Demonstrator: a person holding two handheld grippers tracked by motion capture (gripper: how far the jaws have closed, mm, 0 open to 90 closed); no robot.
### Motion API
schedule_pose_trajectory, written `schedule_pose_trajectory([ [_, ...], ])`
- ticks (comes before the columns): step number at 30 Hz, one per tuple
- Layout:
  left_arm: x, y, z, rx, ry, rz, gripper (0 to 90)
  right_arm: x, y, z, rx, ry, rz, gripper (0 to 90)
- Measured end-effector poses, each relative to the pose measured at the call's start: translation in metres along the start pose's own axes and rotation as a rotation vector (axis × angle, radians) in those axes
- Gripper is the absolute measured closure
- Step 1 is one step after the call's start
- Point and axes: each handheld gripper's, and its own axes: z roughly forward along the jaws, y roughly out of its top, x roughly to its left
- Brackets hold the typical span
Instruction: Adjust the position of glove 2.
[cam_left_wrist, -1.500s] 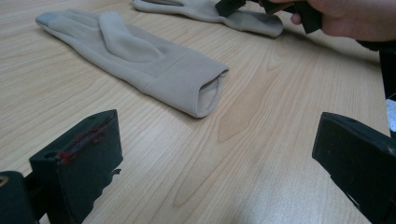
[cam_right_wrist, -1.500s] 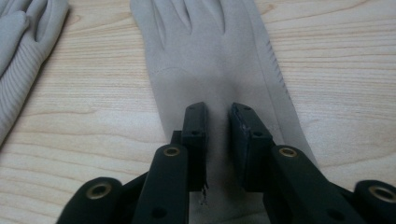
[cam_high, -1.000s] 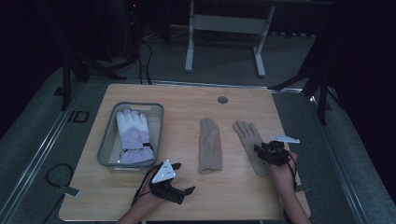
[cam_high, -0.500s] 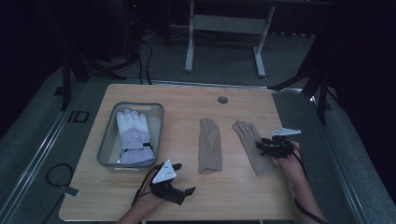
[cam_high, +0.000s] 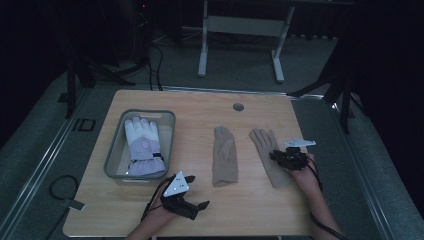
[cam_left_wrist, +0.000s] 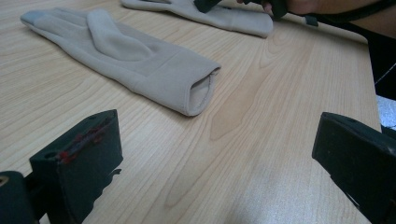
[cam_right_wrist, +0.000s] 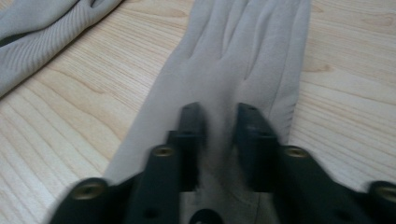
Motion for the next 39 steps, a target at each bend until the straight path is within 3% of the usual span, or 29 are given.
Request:
schedule_pose_trajectory([
  [3, 0.000, 0.000, 0.000, -0.002, 0.001, 0.001, 1.6, 0.005, 0.001, 0.000, 0.003, -0.033, 0.012, 80.7],
  [7, 0.000, 0.001, -0.001, -0.005, 0.003, -0.002, 1.6, 0.015, 0.001, 0.000, -0.016, -0.107, 0.093, 84.3],
  [8, 0.000, 0.001, -0.001, -0.005, 0.003, -0.002, 1.6, 0.015, 0.001, 0.000, -0.016, -0.107, 0.093, 84.3],
  [9, 0.000, 0.001, -0.001, -0.006, 0.005, -0.002, 1.6, 0.022, 0.004, -0.002, -0.037, -0.163, 0.143, 84.7],
  [10, 0.000, 0.001, -0.001, -0.007, 0.006, -0.002, 1.6, 0.024, 0.006, -0.003, -0.047, -0.182, 0.165, 84.7],
  [12, 0.000, 0.001, -0.001, -0.009, 0.008, -0.002, 1.6, 0.029, 0.010, -0.004, -0.057, -0.191, 0.210, 84.8],
  [19, 0.000, 0.002, -0.002, -0.014, 0.009, -0.003, 1.6, 0.051, 0.029, -0.010, -0.084, -0.224, 0.271, 84.8],
  [24, 0.000, 0.002, -0.002, -0.013, 0.006, 0.000, 1.6, 0.069, 0.046, -0.015, -0.119, -0.259, 0.275, 84.8],
  [28, 0.001, 0.002, -0.002, -0.015, 0.005, -0.003, 1.6, 0.083, 0.061, -0.015, -0.144, -0.235, 0.300, 84.8],
  [39, 0.002, 0.003, -0.004, -0.024, 0.001, 0.005, 1.6, 0.132, 0.087, 0.001, -0.183, -0.152, 0.282, 84.7],
])
